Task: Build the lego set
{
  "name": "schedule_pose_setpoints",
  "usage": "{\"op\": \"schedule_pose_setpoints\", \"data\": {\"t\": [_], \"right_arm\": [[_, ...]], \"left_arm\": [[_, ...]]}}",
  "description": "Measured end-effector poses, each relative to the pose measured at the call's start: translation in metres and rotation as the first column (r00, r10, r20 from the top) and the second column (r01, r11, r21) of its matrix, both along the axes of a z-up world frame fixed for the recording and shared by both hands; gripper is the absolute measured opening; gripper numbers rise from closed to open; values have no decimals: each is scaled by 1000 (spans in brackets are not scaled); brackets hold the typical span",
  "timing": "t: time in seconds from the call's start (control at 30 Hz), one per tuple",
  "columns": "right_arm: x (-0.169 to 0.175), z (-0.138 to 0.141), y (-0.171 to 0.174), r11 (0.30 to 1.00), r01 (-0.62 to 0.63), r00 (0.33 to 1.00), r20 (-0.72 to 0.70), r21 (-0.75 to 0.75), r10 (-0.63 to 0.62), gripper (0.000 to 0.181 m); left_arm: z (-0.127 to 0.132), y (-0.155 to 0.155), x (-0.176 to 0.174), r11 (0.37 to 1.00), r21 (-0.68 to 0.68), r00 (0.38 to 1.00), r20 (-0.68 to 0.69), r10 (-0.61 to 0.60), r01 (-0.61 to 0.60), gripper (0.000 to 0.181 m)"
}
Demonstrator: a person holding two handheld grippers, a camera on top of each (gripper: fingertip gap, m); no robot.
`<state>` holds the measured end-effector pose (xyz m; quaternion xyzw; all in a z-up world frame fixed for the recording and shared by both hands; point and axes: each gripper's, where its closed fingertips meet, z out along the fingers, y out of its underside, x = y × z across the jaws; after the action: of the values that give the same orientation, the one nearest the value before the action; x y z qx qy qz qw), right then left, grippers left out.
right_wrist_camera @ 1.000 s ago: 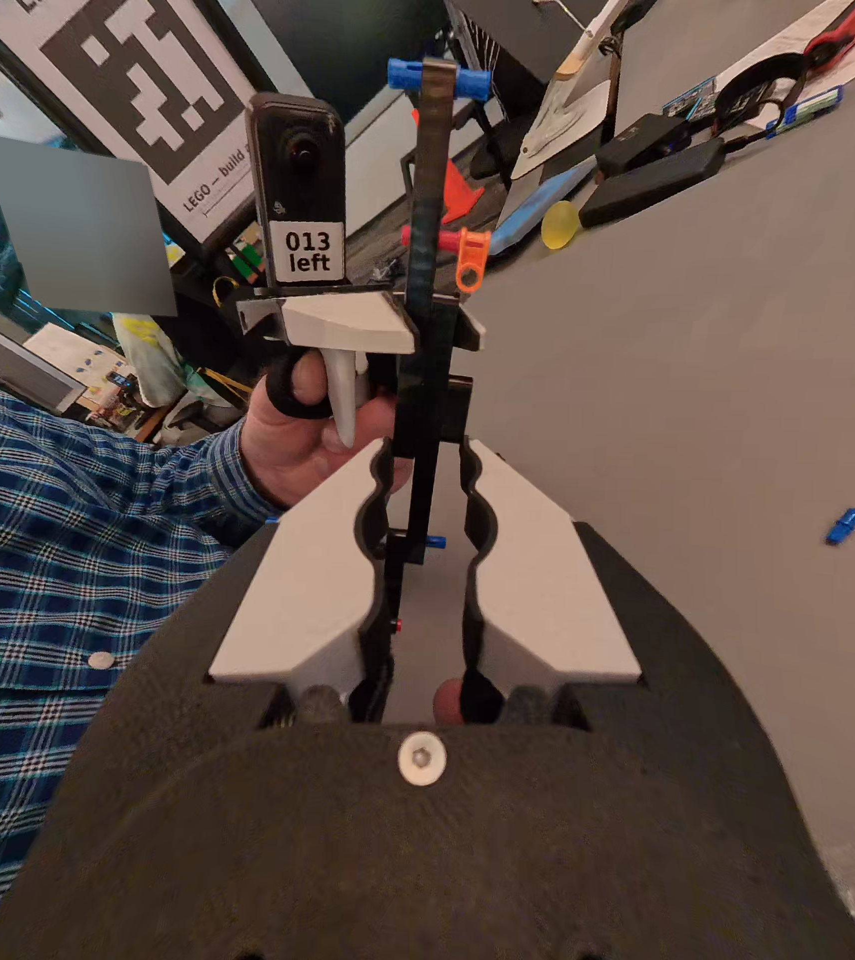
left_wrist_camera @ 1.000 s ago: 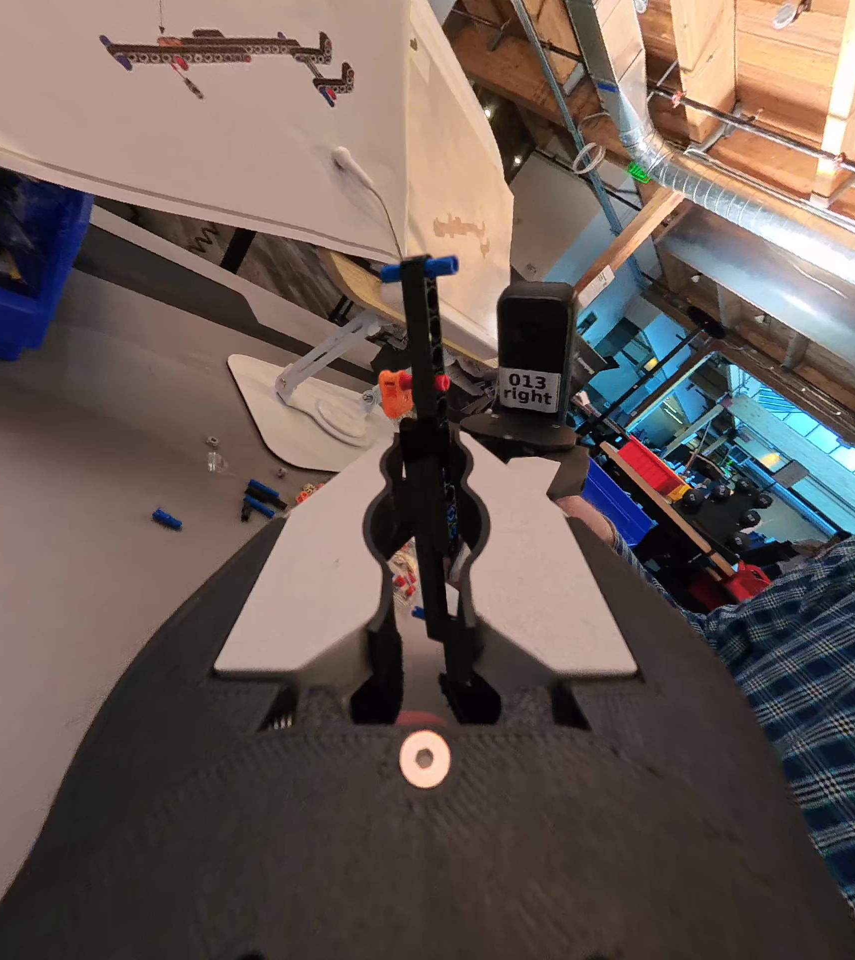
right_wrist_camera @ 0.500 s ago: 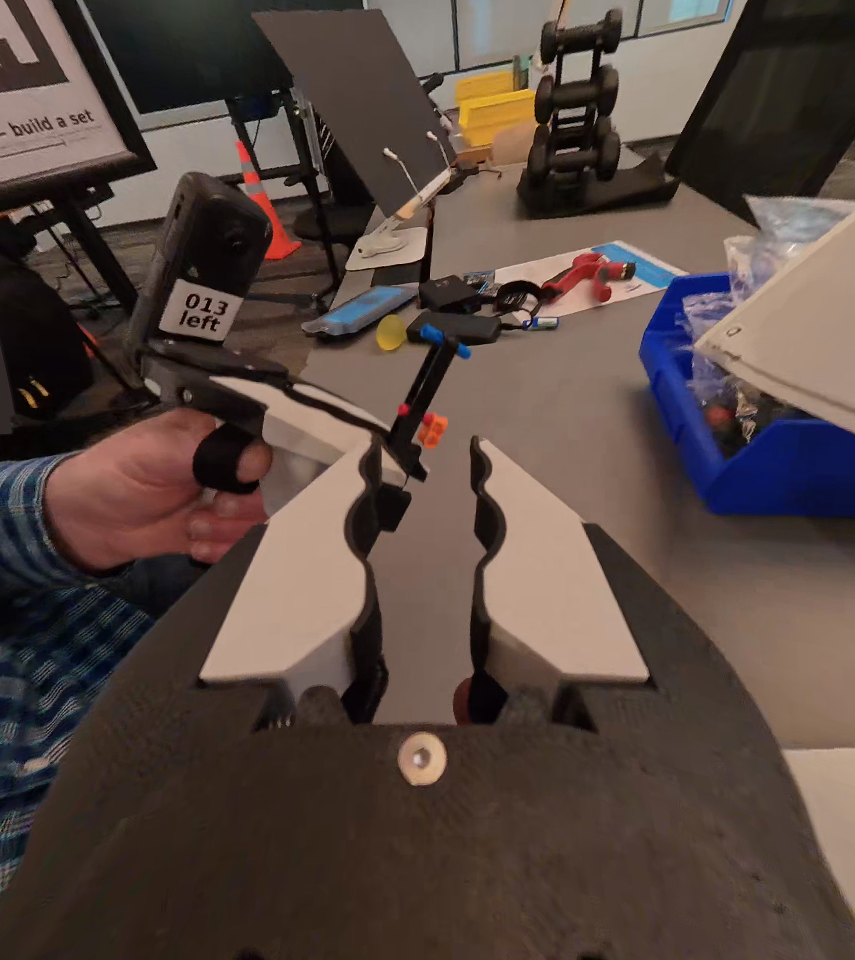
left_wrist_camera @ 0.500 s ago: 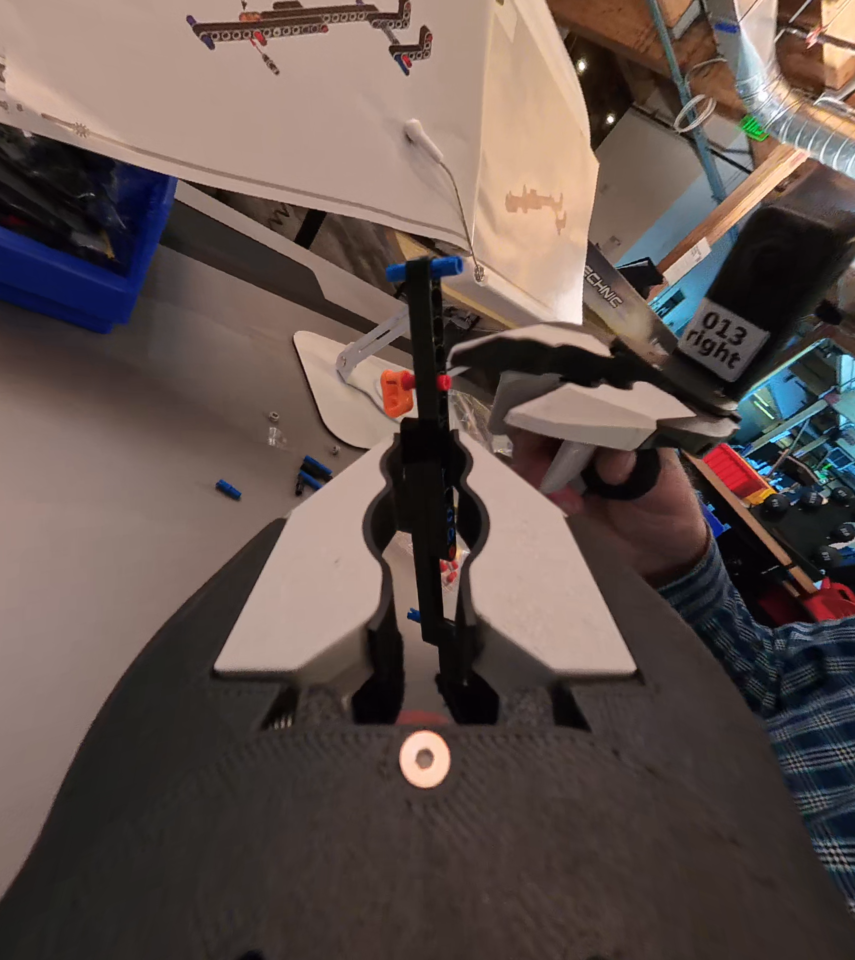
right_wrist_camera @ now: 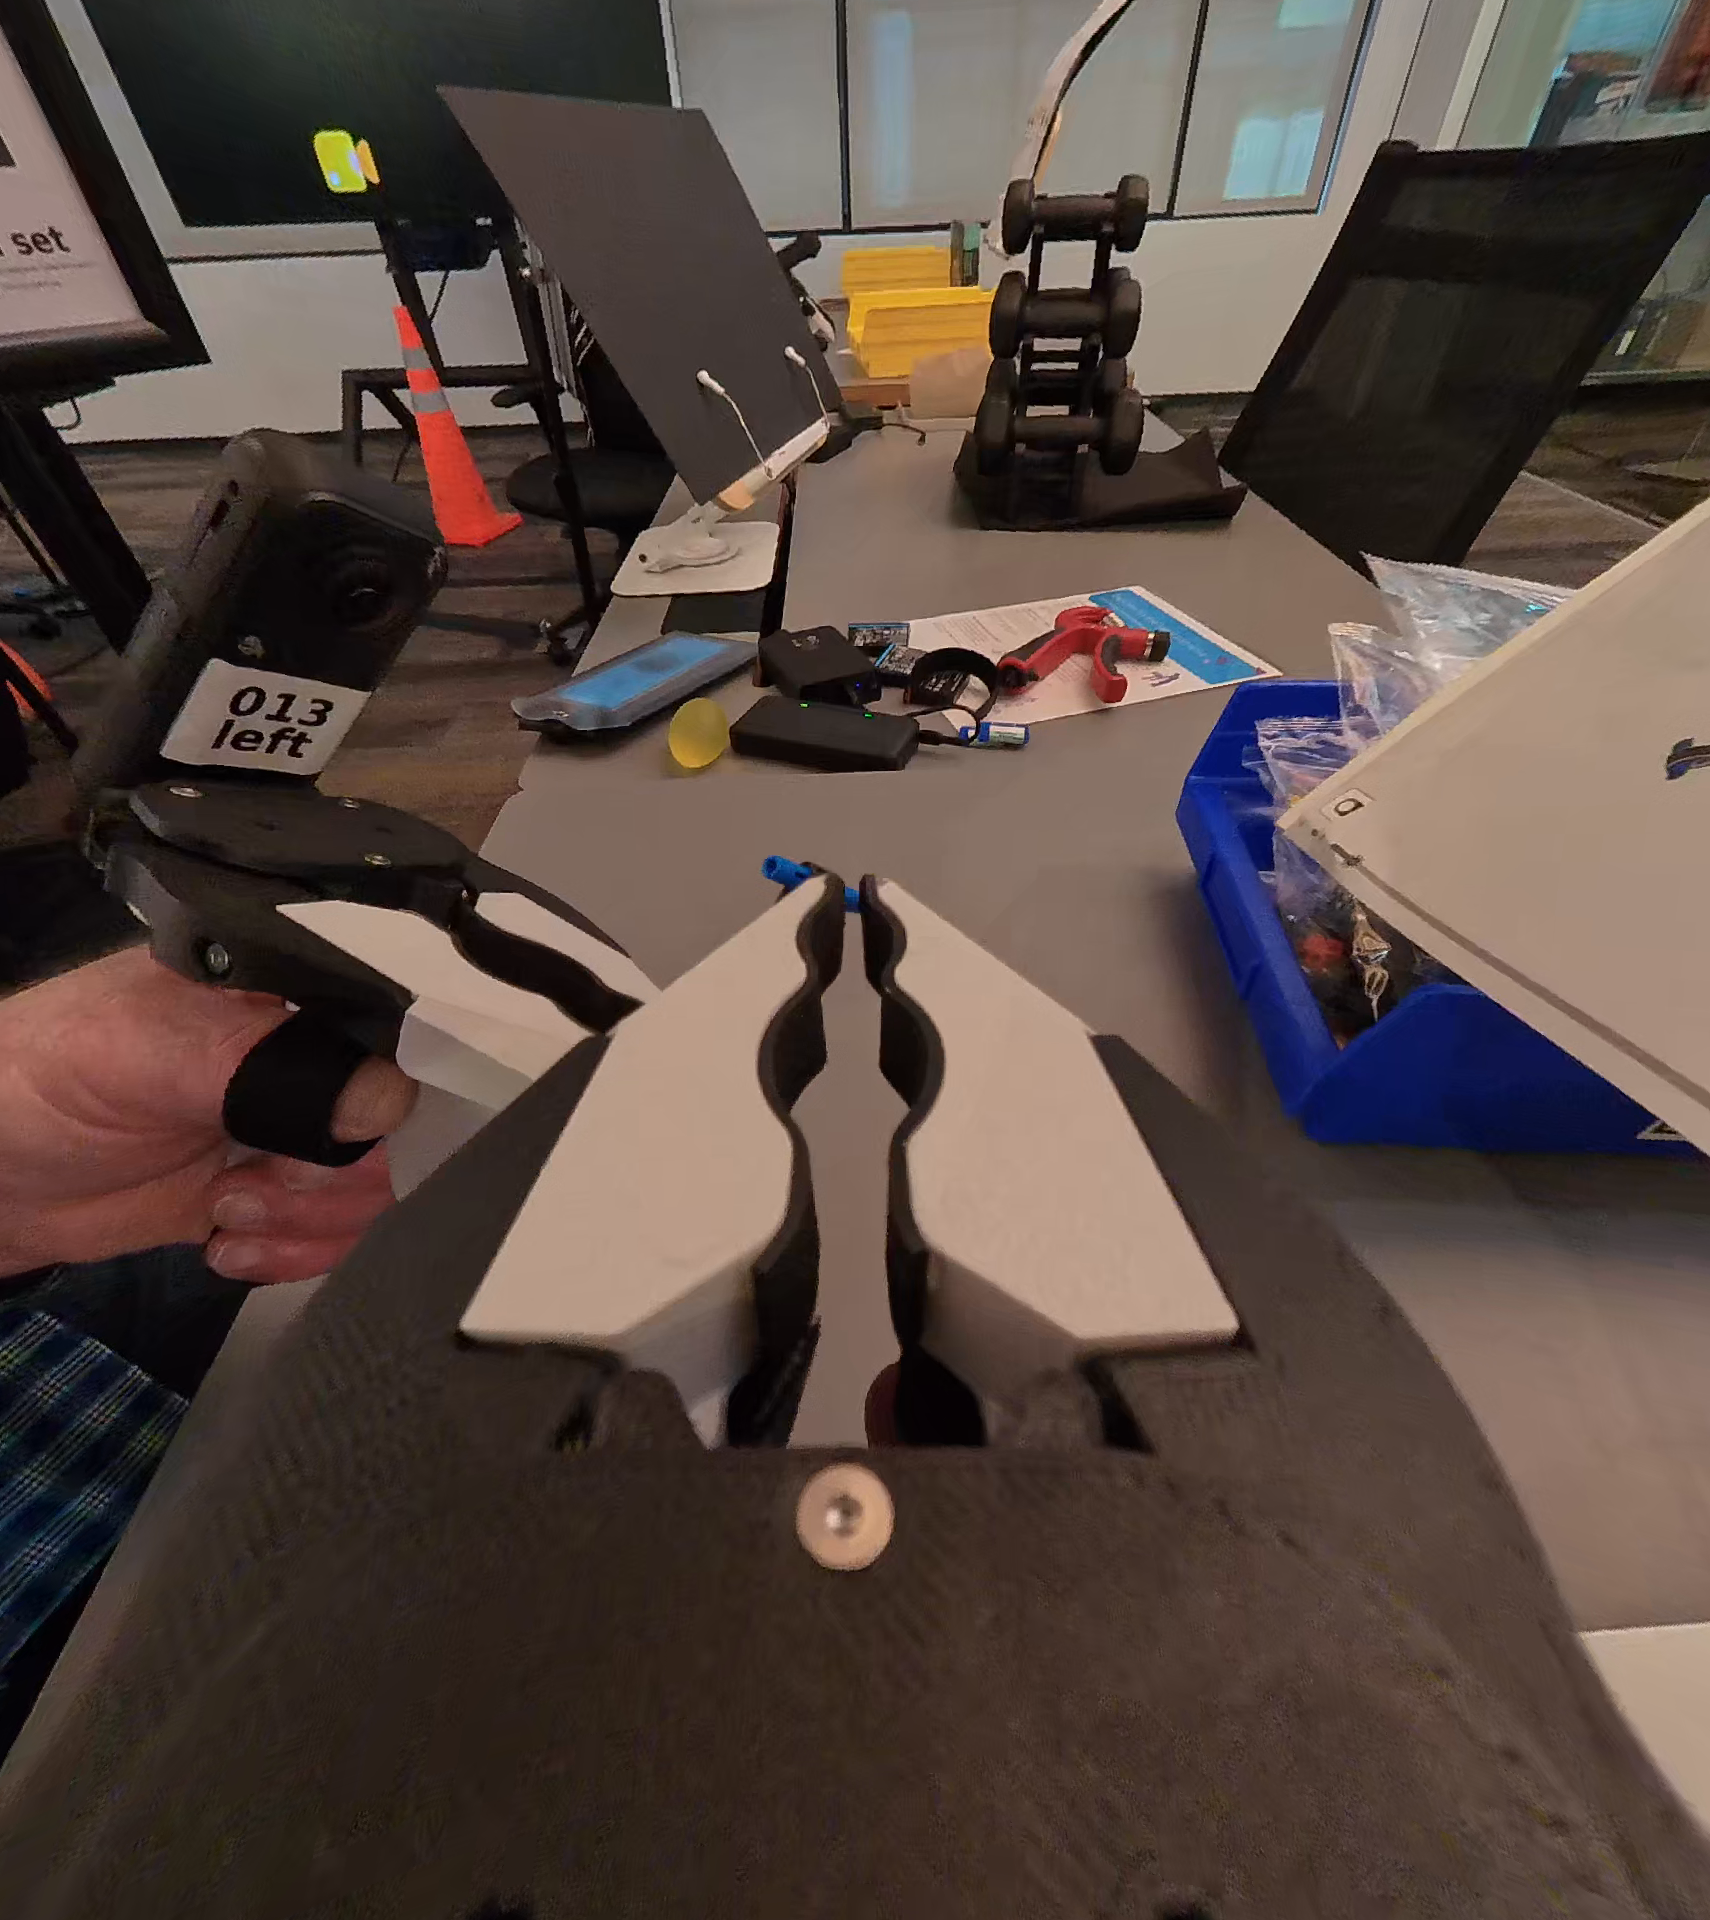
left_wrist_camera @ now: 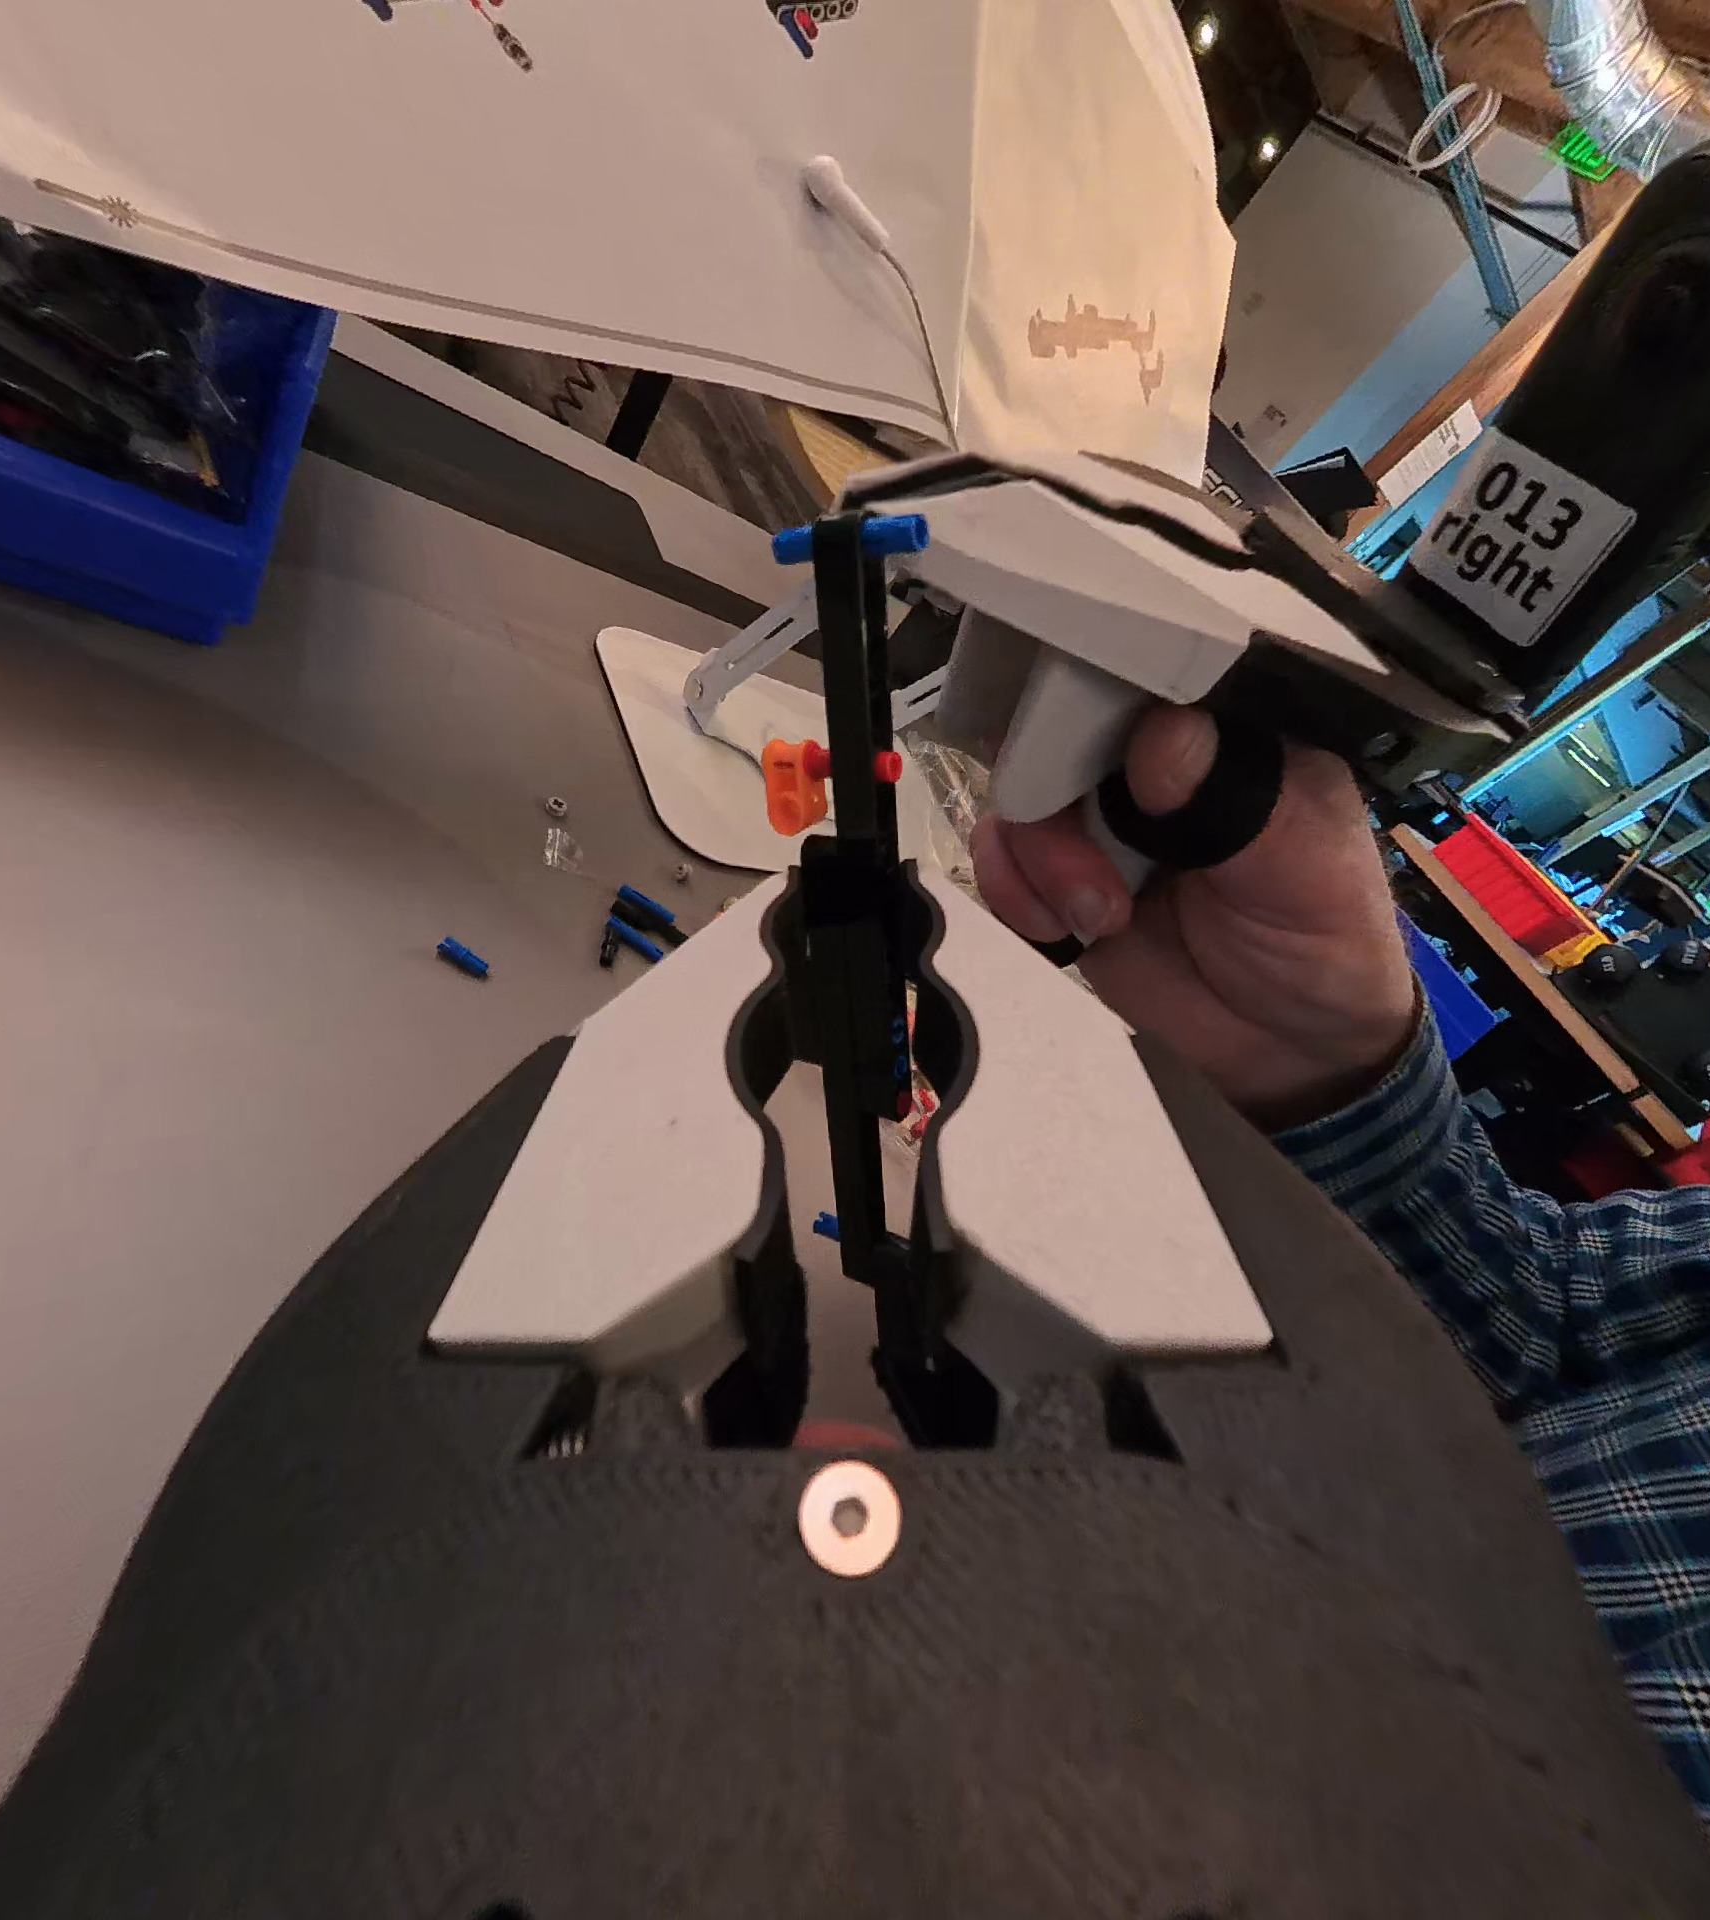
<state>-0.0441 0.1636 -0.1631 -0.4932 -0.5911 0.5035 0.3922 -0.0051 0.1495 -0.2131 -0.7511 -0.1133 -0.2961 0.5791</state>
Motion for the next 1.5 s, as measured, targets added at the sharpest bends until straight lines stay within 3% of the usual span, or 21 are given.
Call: {"op": "schedule_pose_setpoints", "data": {"t": [1.33, 1.5], "right_arm": [[17, -21, -13, 997, -75, 994, 78, -30, 77, 0], [15, -24, -11, 998, -61, 994, 90, 25, 58, 2]], "left_arm": [[-1, 0, -3, 1000, 5, 999, 46, 5, -5, 15], [-1, 1, -3, 1000, 6, 999, 48, 5, -5, 15]]}}
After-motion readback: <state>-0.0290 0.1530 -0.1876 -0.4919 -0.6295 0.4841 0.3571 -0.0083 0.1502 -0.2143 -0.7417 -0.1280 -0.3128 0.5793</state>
